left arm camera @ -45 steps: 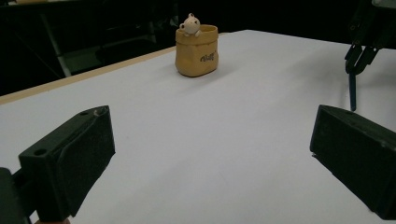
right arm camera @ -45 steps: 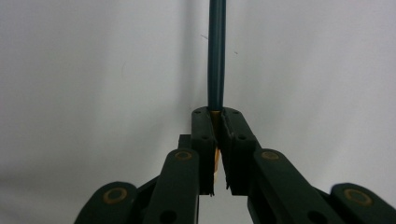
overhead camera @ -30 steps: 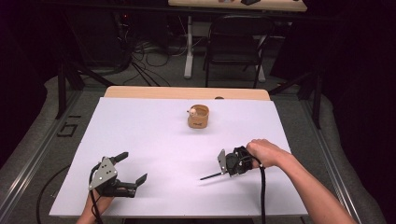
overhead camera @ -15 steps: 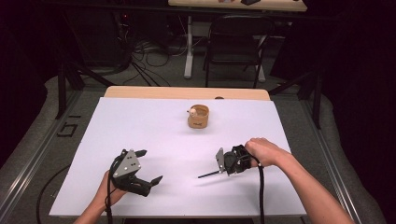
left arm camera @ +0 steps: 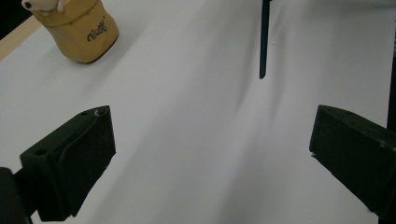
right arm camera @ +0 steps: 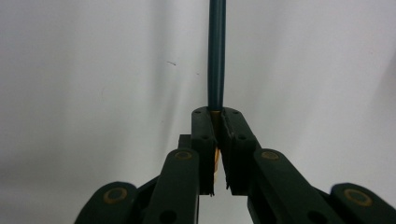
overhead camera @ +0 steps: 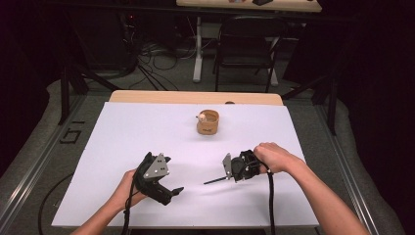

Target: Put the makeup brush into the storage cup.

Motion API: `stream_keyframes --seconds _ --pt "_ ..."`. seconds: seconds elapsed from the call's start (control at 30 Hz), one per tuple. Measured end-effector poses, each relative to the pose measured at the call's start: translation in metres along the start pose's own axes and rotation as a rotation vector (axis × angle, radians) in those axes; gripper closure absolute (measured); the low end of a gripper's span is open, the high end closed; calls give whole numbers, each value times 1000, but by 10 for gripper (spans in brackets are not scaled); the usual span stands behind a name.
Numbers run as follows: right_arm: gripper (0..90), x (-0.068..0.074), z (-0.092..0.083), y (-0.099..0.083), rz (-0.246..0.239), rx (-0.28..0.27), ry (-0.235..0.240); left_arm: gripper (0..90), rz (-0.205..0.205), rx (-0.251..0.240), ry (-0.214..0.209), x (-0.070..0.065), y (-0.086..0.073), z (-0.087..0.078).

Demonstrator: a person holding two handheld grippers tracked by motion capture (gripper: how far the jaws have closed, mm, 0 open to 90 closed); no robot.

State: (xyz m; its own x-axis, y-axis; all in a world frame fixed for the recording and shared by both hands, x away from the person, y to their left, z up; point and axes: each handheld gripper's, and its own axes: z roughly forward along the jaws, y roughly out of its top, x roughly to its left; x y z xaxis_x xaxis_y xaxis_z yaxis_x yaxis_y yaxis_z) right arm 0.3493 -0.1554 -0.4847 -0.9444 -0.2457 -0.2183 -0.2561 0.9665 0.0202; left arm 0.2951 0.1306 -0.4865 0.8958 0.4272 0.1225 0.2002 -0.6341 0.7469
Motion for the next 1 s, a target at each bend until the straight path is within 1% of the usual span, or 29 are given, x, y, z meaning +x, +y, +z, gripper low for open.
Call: stream_keyframes --seconds 0.03,0.07,0.13,0.17,0.2,0.23,0.27,0.37,0.47,0.5,0.53,0.57,0.6,0.73,0.8,0.83,0.87,0.9,0.93,0.97,1.0 --pt "848 -1 -2 1 -1 18 4 3 1 3 -3 0 1 1" --pt "848 -1 -1 1 2 4 9 3 4 5 -8 -1 3 2" --pt "848 -1 0 1 10 -4 -2 2 9 11 -16 -1 6 5" --pt "848 -1 -1 2 8 1 -4 3 11 11 -20 -1 7 6" --pt "848 -1 -1 2 7 -11 -20 2 13 13 -25 -1 9 8" --pt "848 -2 -2 2 7 -7 -11 3 15 9 -28 -2 10 9" --pt "848 -2 -3 2 14 -6 -22 3 18 10 -28 -2 11 10" --pt "848 -5 -4 3 14 -11 -33 3 22 9 -37 -3 16 13" --pt "849 -6 -5 4 20 -10 -30 3 29 13 -47 -4 20 17" --pt "848 -6 -5 5 12 -14 -30 2 31 15 -54 -4 21 18" --pt "848 -7 -6 6 12 -2 -35 3 34 17 -56 -4 23 19" --pt "848 -7 -6 6 12 -10 -41 3 36 20 -59 -4 24 20" --pt "849 -7 -6 7 12 -6 -38 2 38 20 -64 -4 25 22" --pt "848 -9 -8 8 16 -10 -49 2 44 33 -68 -4 31 26" --pt "848 -9 -10 9 16 -7 -50 4 52 40 -63 -4 34 27" --pt "848 -9 -13 10 16 -5 -58 7 56 44 -68 -4 35 28" --pt "848 -10 -14 10 20 -8 -55 14 55 48 -67 -4 36 29" --pt "848 -10 -16 11 14 -10 -67 29 56 52 -69 -4 36 31" --pt "849 -11 -17 11 14 -14 -74 48 47 51 -75 -4 36 33" --pt "848 -13 -18 11 9 -13 -68 68 52 57 -76 -4 37 34" --pt "848 -12 -18 11 20 -12 -73 88 56 59 -77 -4 37 36"
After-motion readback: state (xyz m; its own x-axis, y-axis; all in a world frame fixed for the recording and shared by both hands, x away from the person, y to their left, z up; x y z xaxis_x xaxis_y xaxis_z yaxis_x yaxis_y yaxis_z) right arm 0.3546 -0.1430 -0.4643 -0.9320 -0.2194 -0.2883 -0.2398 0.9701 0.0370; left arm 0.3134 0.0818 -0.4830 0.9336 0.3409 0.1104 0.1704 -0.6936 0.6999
